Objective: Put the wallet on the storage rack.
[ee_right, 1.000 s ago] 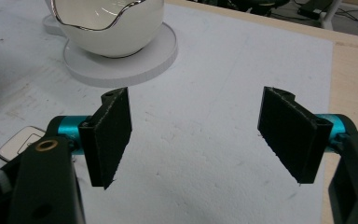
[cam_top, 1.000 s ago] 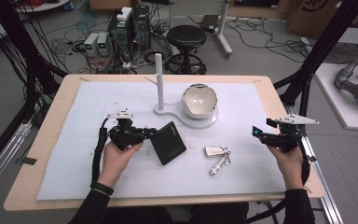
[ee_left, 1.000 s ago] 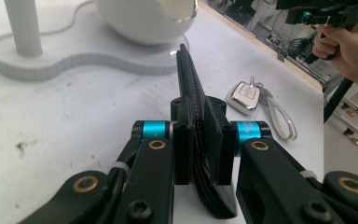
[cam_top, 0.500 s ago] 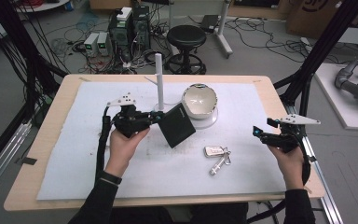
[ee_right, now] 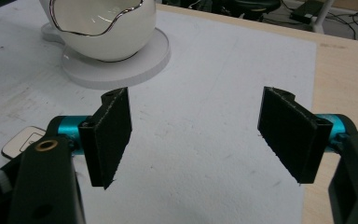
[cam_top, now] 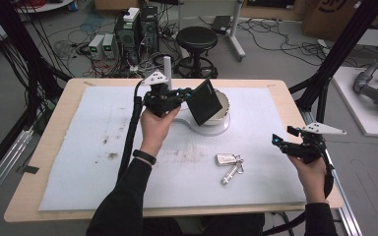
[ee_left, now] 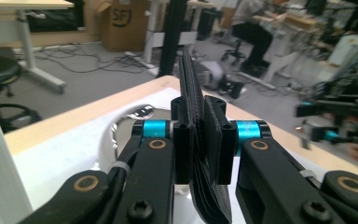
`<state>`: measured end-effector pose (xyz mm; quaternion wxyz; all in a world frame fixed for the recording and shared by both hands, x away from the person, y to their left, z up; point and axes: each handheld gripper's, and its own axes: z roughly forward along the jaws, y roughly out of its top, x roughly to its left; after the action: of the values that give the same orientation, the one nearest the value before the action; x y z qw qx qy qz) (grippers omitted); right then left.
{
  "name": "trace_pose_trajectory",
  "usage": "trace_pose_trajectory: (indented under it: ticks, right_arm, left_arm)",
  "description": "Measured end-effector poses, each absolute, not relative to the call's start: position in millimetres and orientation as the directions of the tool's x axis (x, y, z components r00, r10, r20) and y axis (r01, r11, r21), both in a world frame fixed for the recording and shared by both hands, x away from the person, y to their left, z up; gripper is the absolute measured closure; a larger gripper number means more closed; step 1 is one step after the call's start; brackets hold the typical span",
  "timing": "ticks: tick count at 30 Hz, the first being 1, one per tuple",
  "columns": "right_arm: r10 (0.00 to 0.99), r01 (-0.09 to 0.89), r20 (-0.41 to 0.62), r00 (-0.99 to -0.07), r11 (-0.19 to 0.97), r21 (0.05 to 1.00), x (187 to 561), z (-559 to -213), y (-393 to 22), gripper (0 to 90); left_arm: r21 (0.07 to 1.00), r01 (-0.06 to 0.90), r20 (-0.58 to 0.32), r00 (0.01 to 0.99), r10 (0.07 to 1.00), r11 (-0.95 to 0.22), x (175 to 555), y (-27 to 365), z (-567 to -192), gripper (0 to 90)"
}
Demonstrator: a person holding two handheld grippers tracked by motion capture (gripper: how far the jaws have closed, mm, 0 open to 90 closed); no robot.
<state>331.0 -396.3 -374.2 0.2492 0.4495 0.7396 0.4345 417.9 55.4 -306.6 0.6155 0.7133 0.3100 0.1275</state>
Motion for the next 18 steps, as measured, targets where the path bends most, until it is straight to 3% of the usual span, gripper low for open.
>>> trace_pose_trajectory:
  ticks: [6,18]
  right_arm:
    - [0.883,0.449,0.028,-0.468,0.211,0.868,328.7,-374.7,-399.4,26.4]
    - [0.886,0.451,0.031,-0.462,0.204,0.869,325.6,-375.4,-404.2,26.4]
  left_arm:
    - [0.962,0.261,-0.154,0.755,0.637,-0.077,443.3,27.9,-308.6,82.1]
    - [0.958,0.262,-0.113,0.72,0.685,-0.118,462.1,10.1,-325.9,82.0]
